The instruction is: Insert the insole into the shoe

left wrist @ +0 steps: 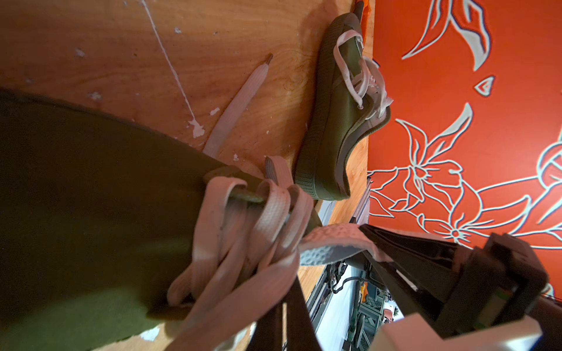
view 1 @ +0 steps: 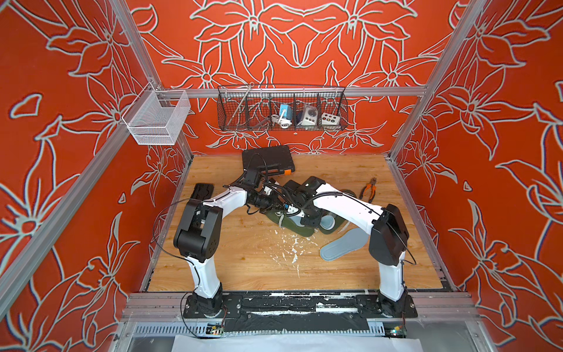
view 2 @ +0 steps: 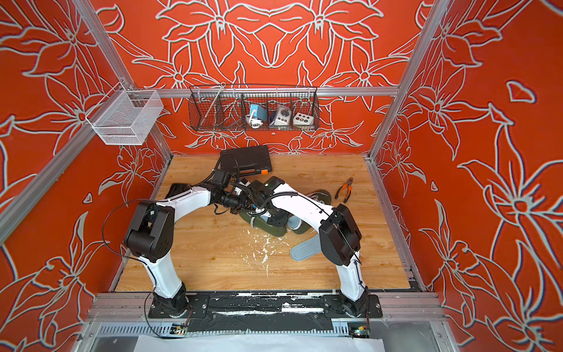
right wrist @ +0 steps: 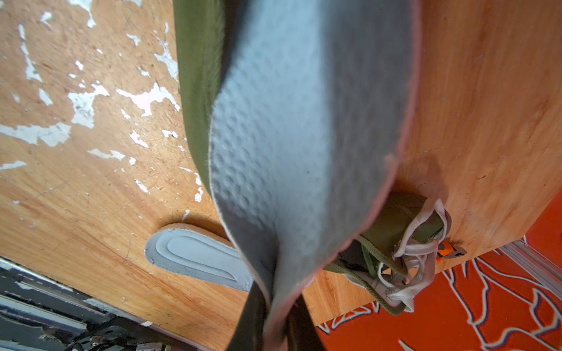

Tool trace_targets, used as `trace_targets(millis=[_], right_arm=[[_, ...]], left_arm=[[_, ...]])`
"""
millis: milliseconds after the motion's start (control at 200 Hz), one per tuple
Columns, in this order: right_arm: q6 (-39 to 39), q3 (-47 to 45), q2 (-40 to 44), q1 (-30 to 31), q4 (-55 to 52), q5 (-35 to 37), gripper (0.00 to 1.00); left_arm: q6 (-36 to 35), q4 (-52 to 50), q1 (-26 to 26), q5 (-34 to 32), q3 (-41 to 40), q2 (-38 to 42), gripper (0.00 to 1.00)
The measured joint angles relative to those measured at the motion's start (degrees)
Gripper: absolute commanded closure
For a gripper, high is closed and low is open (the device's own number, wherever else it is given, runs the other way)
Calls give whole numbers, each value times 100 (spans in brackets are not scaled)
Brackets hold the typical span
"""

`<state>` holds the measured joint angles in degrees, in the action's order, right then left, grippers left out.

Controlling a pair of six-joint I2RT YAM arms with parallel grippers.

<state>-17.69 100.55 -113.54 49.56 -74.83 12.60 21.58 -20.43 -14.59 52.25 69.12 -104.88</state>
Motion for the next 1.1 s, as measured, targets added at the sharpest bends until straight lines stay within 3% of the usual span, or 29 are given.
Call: trace_targets(millis=[185,676,921,1096], right_arm=[[96,256,-251,0,-175,-63,96],[1209,785,-450,-13,-774,-363,97],[1113,977,-597,13,-728,-177,100],[758,501,-525,76,-415,57,100]], left_arm=[[227,299,15,81,-219,66,100],[645,758,39,199,-444,203,100],[697,885,42,214,-481,208,100],[772,951,50,278,-568,208,100]])
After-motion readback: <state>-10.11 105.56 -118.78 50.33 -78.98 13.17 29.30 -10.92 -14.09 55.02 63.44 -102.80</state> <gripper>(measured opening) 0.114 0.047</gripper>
